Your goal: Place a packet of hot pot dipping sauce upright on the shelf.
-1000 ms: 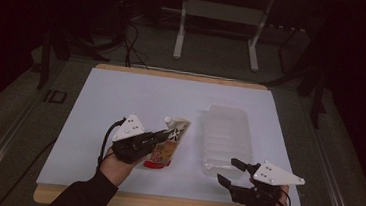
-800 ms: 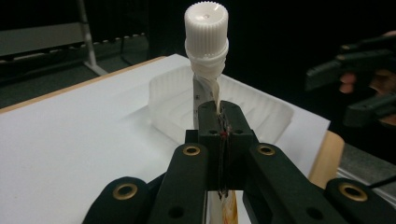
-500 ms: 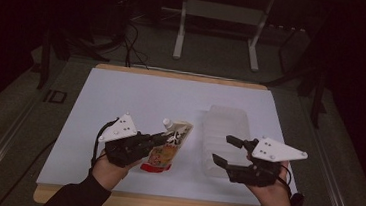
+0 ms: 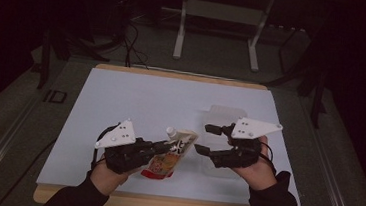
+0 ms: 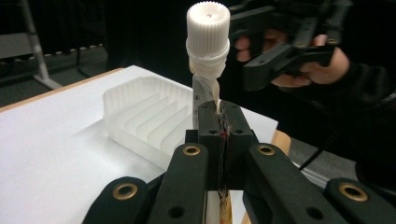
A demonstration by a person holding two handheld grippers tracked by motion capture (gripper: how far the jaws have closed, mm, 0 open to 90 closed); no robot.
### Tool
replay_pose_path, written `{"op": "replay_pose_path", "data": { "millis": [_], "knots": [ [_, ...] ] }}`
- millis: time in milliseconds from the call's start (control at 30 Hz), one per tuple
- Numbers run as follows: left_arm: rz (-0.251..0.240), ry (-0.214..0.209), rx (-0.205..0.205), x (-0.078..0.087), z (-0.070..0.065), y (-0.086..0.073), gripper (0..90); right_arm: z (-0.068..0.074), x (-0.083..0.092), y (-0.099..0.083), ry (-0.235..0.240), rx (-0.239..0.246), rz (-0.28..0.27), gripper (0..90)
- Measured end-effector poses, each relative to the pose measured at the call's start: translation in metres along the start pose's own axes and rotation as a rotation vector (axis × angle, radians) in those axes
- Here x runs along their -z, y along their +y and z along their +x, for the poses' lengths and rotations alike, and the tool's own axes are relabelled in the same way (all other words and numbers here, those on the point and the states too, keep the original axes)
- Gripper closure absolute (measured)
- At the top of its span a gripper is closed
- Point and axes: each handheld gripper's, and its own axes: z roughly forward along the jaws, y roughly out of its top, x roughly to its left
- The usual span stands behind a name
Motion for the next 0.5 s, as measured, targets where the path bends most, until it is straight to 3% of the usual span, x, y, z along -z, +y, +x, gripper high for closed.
{"op": "replay_pose_path", "data": {
  "millis": [67, 133, 167, 200, 267, 300, 433, 467, 500],
  "knots": [
    [0.007, -0.016, -0.009, 0.0, 0.0, 0.0, 88.4, -0.001, -0.005, -0.001, 0.029, -0.005, 0.012, 33.9],
    [0.021, -0.071, -0.022, 0.0, 0.0, -0.001, 88.4, 0.0, -0.009, -0.003, 0.052, 0.002, 0.033, 34.0],
    [0.021, -0.071, -0.022, 0.0, 0.0, -0.001, 88.4, 0.0, -0.009, -0.003, 0.052, 0.002, 0.033, 34.0],
    [0.03, -0.097, -0.033, 0.0, 0.0, -0.003, 88.4, 0.002, -0.013, -0.005, 0.079, 0.007, 0.059, 34.0],
    [0.028, -0.117, -0.035, -0.001, -0.001, -0.004, 88.4, 0.002, -0.013, -0.005, 0.081, 0.005, 0.066, 34.1],
    [0.033, -0.132, -0.042, -0.001, -0.002, -0.004, 88.4, 0.002, -0.015, -0.006, 0.108, -0.003, 0.072, 34.5],
    [0.03, -0.147, -0.048, -0.002, -0.002, -0.006, 88.3, 0.003, -0.016, -0.007, 0.155, 0.002, 0.085, 41.3],
    [0.03, -0.145, -0.042, -0.003, -0.002, -0.007, 88.3, 0.004, -0.016, -0.007, 0.173, 0.002, 0.098, 50.1],
    [0.032, -0.142, -0.039, -0.003, -0.002, -0.007, 88.3, 0.004, -0.017, -0.007, 0.184, 0.007, 0.102, 52.3]
  ]
}}
